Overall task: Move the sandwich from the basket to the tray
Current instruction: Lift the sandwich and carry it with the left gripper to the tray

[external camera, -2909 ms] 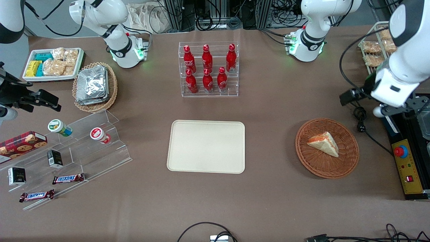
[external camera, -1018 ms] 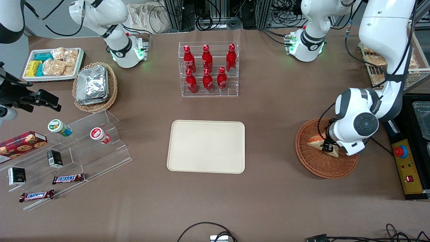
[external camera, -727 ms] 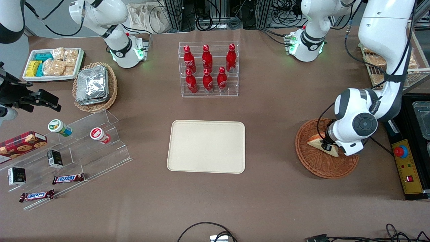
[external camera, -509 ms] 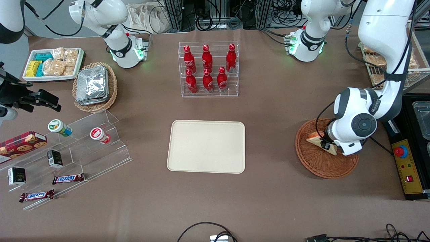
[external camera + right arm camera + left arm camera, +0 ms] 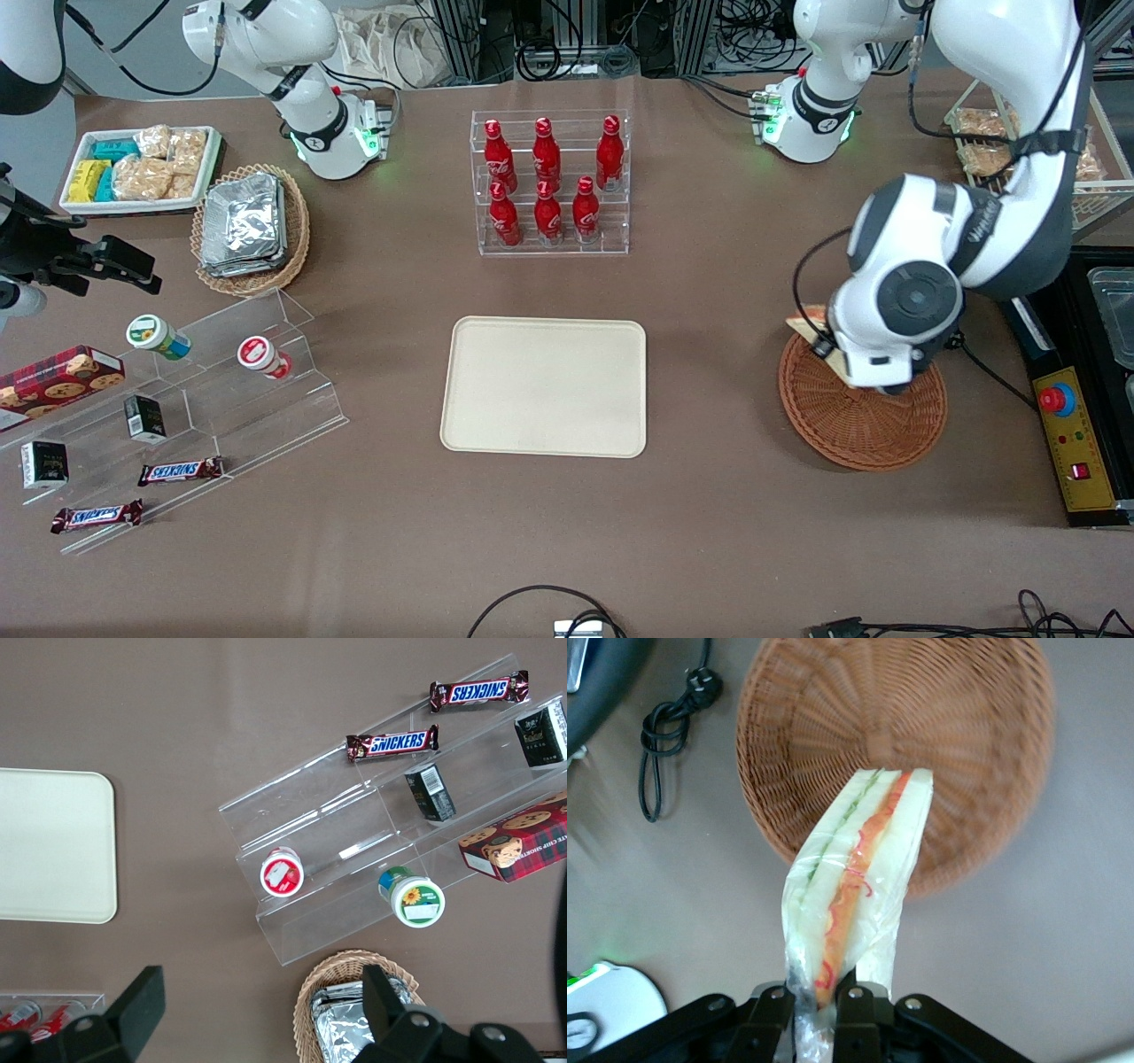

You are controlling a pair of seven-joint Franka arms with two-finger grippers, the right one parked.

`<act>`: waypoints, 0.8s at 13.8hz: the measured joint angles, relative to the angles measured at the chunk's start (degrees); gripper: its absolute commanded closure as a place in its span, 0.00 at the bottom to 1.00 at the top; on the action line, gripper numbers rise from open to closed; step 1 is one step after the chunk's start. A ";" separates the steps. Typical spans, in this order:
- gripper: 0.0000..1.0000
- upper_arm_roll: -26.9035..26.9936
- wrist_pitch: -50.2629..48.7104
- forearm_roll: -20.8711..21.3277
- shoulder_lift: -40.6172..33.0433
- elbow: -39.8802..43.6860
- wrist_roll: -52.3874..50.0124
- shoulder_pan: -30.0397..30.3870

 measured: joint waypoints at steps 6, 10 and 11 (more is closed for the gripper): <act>1.00 -13.43 -3.25 1.28 0.36 5.15 3.78 -3.25; 1.00 -13.62 0.39 8.83 7.38 5.01 4.15 -11.91; 1.00 -13.56 2.94 11.12 10.48 5.11 3.97 -13.78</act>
